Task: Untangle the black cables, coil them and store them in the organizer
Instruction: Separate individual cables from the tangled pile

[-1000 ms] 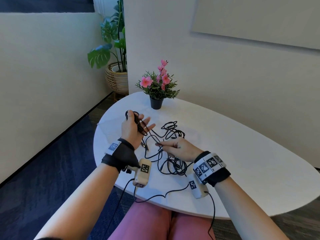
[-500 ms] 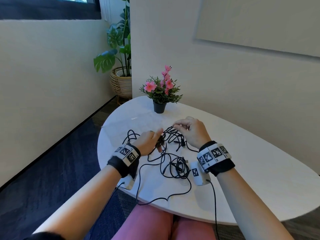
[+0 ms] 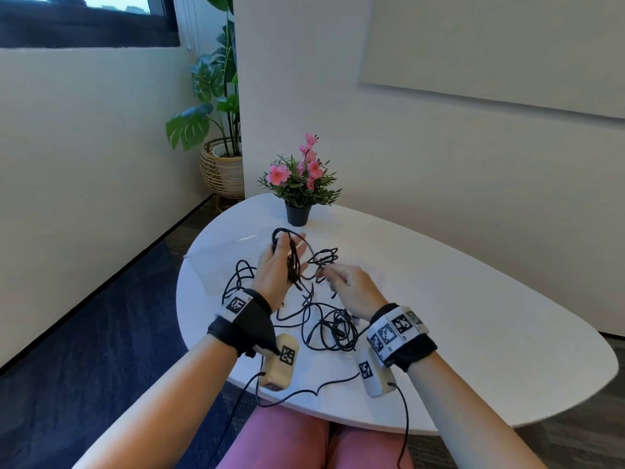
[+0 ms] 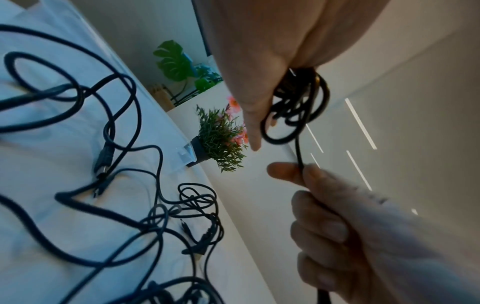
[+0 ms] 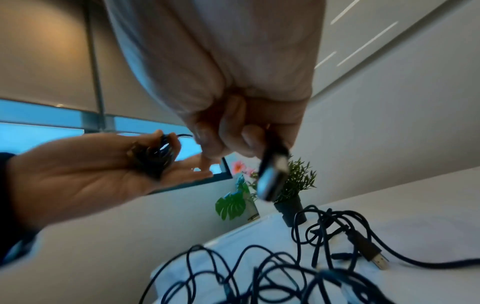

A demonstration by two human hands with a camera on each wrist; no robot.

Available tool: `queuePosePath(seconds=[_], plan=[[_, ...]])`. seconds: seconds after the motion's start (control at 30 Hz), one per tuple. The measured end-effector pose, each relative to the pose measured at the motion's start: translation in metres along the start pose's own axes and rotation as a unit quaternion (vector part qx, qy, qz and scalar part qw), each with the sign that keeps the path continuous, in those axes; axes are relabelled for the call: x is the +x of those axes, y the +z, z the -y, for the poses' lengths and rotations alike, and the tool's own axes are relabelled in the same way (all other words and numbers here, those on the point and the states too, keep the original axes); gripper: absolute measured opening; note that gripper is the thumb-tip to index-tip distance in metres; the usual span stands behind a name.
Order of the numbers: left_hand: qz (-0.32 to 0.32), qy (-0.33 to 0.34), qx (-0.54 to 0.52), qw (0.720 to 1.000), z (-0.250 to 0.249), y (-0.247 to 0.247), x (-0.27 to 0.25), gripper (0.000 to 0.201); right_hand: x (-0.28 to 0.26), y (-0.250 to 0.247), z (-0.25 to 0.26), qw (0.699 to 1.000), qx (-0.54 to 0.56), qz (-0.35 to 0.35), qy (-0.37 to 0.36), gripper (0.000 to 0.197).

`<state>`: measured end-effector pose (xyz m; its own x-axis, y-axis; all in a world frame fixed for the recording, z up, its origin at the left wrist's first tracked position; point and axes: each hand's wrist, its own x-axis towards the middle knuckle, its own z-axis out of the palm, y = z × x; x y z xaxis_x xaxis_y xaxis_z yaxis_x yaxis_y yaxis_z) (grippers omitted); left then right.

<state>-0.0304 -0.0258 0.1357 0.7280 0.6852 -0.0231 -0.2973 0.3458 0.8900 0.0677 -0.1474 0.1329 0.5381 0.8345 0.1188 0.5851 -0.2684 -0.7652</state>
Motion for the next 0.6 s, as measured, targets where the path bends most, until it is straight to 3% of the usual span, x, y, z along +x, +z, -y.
queuePosePath(seconds=[0.13,0.3,0.47,0.6], plan=[[-0.031,0.011,0.001,0.999,0.002,0.006,-0.003,0.044,-0.011,0.02,0.004,0.996,-0.003,0.083,-0.045,0.028],[-0.095,0.0,0.001,0.995,-0.001,0.006,-0.001,0.031,-0.012,0.019,0.008,0.988,-0.002,0.149,-0.03,0.026],[-0.101,-0.033,0.08,0.991,-0.003,-0.004,0.006,0.024,-0.019,0.01,0.013,0.984,-0.066,0.158,-0.057,0.025],[-0.09,-0.07,0.091,0.989,0.001,-0.006,0.007,0.031,-0.021,0.003,0.016,0.977,-0.111,0.175,-0.055,0.029]])
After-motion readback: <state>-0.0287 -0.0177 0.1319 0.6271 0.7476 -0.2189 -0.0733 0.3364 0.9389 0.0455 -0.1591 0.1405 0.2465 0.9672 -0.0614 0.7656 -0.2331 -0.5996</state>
